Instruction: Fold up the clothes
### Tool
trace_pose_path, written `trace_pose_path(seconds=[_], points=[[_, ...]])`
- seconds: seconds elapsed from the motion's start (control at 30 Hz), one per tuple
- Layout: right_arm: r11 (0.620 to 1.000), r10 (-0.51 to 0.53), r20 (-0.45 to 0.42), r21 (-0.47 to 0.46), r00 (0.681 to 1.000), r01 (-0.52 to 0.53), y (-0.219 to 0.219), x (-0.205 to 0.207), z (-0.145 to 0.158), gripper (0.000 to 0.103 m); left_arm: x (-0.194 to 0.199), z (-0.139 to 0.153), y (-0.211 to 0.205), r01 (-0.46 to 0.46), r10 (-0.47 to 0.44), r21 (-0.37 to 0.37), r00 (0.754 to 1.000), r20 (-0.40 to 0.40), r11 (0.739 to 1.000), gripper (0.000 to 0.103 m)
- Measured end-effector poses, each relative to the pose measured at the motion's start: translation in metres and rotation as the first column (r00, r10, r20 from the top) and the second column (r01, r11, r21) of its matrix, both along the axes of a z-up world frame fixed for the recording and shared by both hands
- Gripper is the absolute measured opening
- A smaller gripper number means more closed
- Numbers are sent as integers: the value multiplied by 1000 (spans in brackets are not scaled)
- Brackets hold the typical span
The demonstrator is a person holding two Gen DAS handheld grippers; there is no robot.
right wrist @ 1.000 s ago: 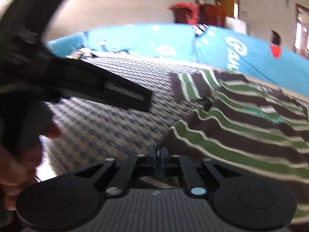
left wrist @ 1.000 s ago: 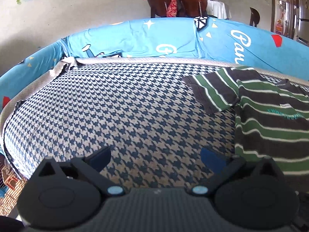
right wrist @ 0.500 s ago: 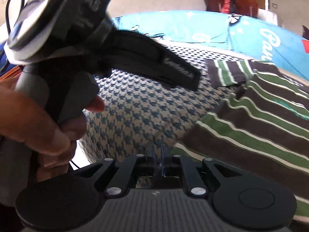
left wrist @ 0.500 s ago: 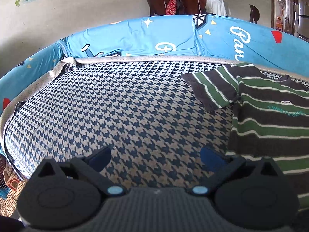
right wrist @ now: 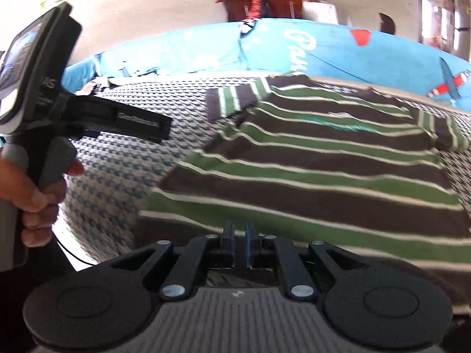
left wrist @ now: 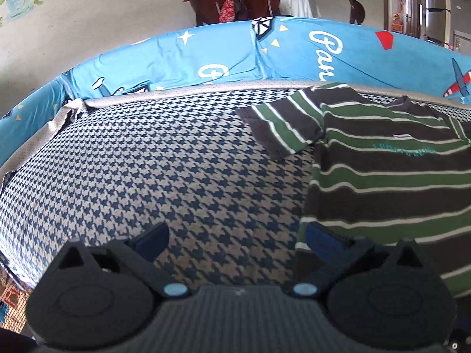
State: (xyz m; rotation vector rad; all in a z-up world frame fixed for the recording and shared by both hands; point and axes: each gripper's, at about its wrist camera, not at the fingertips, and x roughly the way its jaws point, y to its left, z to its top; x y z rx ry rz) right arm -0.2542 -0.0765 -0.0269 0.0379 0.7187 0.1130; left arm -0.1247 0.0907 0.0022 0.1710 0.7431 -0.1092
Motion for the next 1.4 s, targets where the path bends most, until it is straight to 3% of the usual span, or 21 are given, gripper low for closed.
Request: trace_pose_path(seconds=[0.27,0.37,0.73,1.07,1.4], points=[[996,-68,-24,-67,997,66,-20,-20,-5,14,-9,-10,-22,70,-69,26,997,-29,997,103],[995,-60,-43,-86,997,56,-22,-24,-9,19,-15,-12,-27,100,-99,23,994,-44,995,103],[995,-1,-134,-99,991,-12,-21,-28,-30,20,-42,-19,-36,186,-184,15,980,-74,982,103],[996,-67,23,-59,997,68,-29,-25,-15,20,-71,-28,-39,280,-275,45,956,-100,959,103],[993,-111,67,-39,992,114,-39,-7,-10,20,-64,-42,-48,296,-286,56,947,-144,954,103]])
